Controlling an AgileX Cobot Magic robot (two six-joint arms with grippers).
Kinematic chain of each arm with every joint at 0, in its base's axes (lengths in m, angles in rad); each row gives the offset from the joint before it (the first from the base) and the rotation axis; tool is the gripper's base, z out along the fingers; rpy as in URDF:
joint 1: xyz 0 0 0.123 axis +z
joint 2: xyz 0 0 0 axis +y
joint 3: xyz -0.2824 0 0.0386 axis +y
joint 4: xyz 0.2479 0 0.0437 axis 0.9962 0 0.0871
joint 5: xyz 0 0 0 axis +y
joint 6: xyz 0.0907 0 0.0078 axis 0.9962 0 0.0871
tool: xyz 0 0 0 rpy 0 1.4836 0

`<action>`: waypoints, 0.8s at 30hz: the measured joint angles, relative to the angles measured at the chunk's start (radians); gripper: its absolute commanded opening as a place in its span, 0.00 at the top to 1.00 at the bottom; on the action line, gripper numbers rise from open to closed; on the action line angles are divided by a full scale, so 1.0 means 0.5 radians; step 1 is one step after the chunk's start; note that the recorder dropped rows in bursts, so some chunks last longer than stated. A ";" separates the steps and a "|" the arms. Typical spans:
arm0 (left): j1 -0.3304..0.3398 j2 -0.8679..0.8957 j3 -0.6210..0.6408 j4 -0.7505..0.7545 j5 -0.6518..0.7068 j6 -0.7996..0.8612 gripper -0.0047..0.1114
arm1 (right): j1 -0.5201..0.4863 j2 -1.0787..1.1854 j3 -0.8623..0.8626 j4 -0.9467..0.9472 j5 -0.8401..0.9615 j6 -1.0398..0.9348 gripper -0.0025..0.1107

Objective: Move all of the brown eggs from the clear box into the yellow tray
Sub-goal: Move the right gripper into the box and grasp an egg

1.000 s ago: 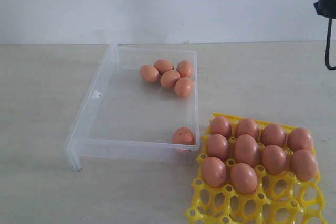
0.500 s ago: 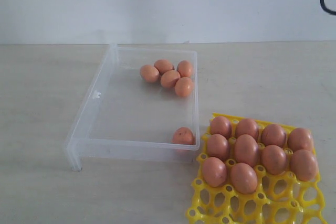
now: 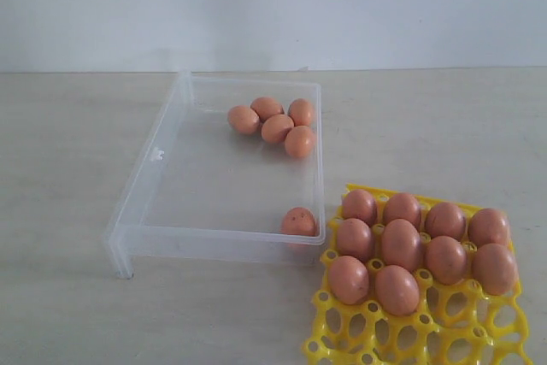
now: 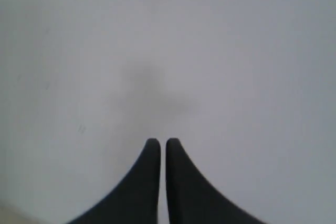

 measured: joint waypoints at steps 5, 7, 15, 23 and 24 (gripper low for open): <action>0.000 0.000 0.000 0.000 0.000 0.000 0.92 | 0.233 -0.046 0.000 -0.355 1.180 -0.042 0.98; 0.000 0.000 0.000 0.000 0.000 0.000 0.92 | 0.319 0.006 0.000 -0.348 1.675 -0.191 0.98; 0.000 0.000 0.000 0.000 0.000 0.000 0.92 | 0.427 0.539 -0.086 -0.233 2.789 -0.572 0.98; 0.000 0.000 0.000 0.000 0.000 0.000 0.92 | 0.432 1.051 -0.681 -0.155 2.593 -0.579 0.98; 0.000 0.000 0.000 0.000 0.000 0.000 0.92 | 0.432 1.072 -0.726 -0.126 2.490 -0.579 0.98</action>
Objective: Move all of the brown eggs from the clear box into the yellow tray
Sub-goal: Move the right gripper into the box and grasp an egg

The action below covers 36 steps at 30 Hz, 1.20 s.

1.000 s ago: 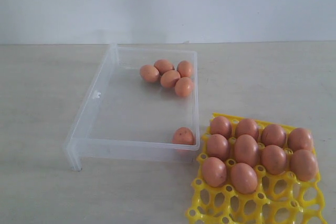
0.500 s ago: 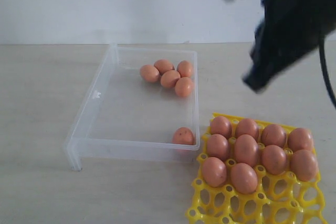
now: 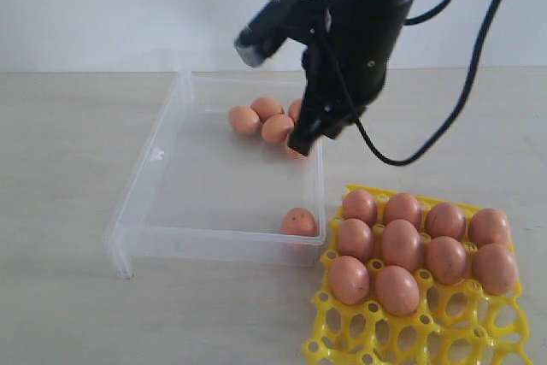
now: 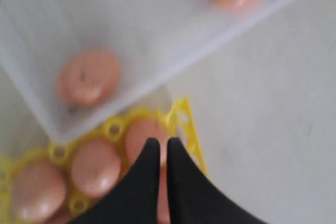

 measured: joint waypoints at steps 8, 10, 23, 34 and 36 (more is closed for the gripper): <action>0.000 0.000 0.000 0.000 0.000 0.000 0.92 | 0.000 0.060 -0.057 0.383 -0.339 0.000 0.64; 0.000 0.000 0.000 0.000 0.000 0.000 0.92 | 0.000 0.108 -0.057 0.408 -0.327 -0.005 0.56; 0.000 0.000 0.000 0.000 0.000 0.000 0.92 | 0.000 0.478 -0.057 0.425 -0.871 -0.495 0.54; 0.000 0.000 0.000 0.000 0.000 0.000 0.92 | 0.000 0.589 -0.169 0.413 -0.344 0.329 0.54; 0.000 0.000 0.000 0.000 0.000 0.000 0.92 | 0.000 0.589 -0.183 0.374 -0.026 0.409 0.54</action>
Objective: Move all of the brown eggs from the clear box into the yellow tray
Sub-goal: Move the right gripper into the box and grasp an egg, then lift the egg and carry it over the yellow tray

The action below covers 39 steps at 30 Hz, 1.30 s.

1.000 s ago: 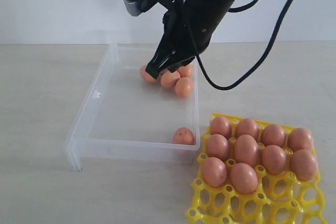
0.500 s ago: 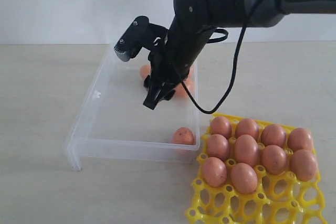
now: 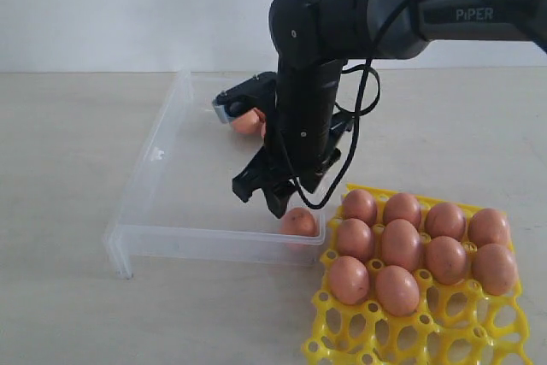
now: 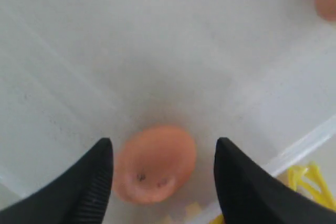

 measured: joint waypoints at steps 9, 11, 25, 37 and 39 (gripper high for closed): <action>0.000 0.000 0.000 0.000 0.000 0.000 0.92 | 0.000 0.000 -0.009 -0.014 0.135 0.270 0.54; 0.000 0.000 0.000 0.000 0.000 0.000 0.92 | 0.000 0.000 -0.009 0.039 0.128 0.270 0.54; 0.000 0.000 0.000 0.000 0.000 0.000 0.92 | 0.000 0.092 -0.009 0.086 0.164 0.355 0.54; 0.000 0.000 0.000 0.000 0.000 0.000 0.92 | 0.002 0.177 -0.009 0.102 0.149 0.434 0.57; 0.000 0.000 0.000 0.000 0.000 0.000 0.92 | 0.002 0.177 -0.009 0.102 0.140 0.434 0.67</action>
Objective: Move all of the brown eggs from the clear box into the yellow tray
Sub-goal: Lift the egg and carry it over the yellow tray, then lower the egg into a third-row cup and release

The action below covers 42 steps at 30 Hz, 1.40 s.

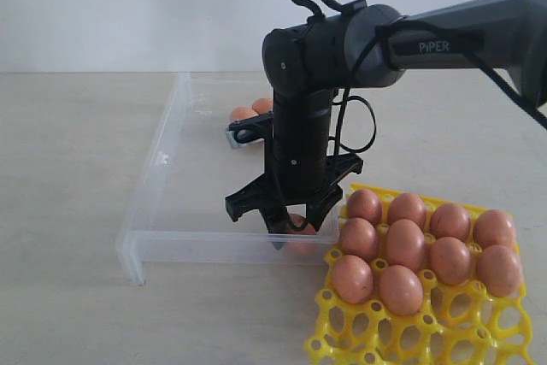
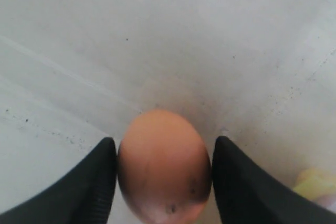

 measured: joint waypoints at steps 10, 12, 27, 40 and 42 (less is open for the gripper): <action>0.000 0.000 0.000 0.000 0.000 0.000 0.92 | 0.000 0.000 0.000 -0.026 -0.035 -0.004 0.98; 0.000 0.000 0.000 0.000 0.000 0.000 0.92 | 0.000 -0.007 0.000 -0.012 -0.090 -0.004 0.98; 0.000 0.000 0.000 0.000 0.000 0.000 0.92 | 0.164 -0.890 0.880 0.148 -1.798 0.176 0.98; 0.000 0.000 0.000 0.000 0.000 0.000 0.92 | 0.197 -2.012 2.617 0.195 -3.095 0.138 0.98; 0.000 0.000 0.000 0.000 0.000 0.000 0.92 | 0.197 -2.187 2.708 0.345 -3.085 0.038 0.98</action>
